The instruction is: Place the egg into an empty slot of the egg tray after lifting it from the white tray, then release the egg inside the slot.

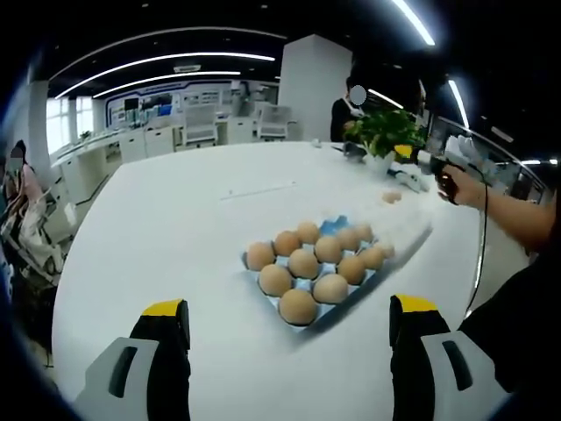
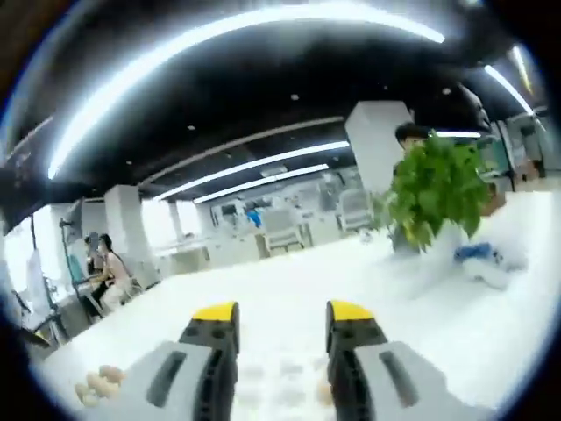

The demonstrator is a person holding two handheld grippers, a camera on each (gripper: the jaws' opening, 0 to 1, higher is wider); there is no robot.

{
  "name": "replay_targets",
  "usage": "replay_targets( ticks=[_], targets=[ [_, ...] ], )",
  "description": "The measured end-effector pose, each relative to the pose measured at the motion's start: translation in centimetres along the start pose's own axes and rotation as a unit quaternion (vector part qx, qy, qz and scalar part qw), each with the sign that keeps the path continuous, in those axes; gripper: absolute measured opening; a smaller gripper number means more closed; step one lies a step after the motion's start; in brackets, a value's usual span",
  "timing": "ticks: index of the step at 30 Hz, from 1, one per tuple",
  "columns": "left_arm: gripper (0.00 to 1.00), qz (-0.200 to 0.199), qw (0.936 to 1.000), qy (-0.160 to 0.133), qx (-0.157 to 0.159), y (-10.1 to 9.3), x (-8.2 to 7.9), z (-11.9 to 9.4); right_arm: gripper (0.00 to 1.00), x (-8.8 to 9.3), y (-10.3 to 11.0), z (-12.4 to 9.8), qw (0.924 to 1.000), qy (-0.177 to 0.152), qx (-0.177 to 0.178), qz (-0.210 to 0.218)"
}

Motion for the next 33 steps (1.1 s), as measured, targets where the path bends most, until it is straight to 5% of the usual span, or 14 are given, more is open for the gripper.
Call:
replay_targets(
  ticks=[1, 2, 6, 8, 15, 21, 33],
  targets=[
    [0.95, 0.0, 1.0, 0.0, 0.0, 0.0, 0.0, 0.0, 0.31, 0.9, -0.5, 0.1, 0.9995, 0.015, 0.006, -0.026],
    [0.95, 0.0, 1.0, 0.0, 0.0, 0.0, 0.0, 0.0, 0.31, 2.5, -0.9, 0.1, 0.9966, 0.064, 0.007, -0.051],
    [0.95, 0.0, 1.0, 0.0, 0.0, 0.0, 0.0, 0.0, 0.31, 4.1, -1.6, 0.4, 0.9958, 0.083, 0.016, -0.035],
    [0.95, 0.0, 1.0, -0.001, -0.001, 0.0, 0.0, 0.0, 0.32, 4.5, -2.0, 0.7, 0.9924, 0.105, 0.019, -0.063],
    [0.95, -0.002, 1.0, 0.001, -0.004, 0.1, 0.1, -0.1, 0.32, 4.2, -1.5, 2.5, 0.9891, 0.115, 0.01, -0.091],
    [0.95, -0.004, 1.0, 0.0, -0.006, 0.2, 0.1, -0.1, 0.27, 5.1, -1.4, 3.5, 0.9787, 0.153, 0.01, -0.137],
    [0.95, -0.003, 1.0, 0.001, -0.008, 0.4, 0.0, -0.1, 0.25, 5.4, -2.0, 4.1, 0.9791, 0.16, 0.004, -0.125]
  ],
)
Point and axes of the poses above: the point that each gripper's makers call its tool centre point, and the gripper's own axes: z roughly forward along the fingers, y roughly to its left, x roughly out of its underside, the point moved 6 cm from there along -z, roughly backward along the fingers, and after that the axes turned 1 degree about -z, right-handed, at the moved point
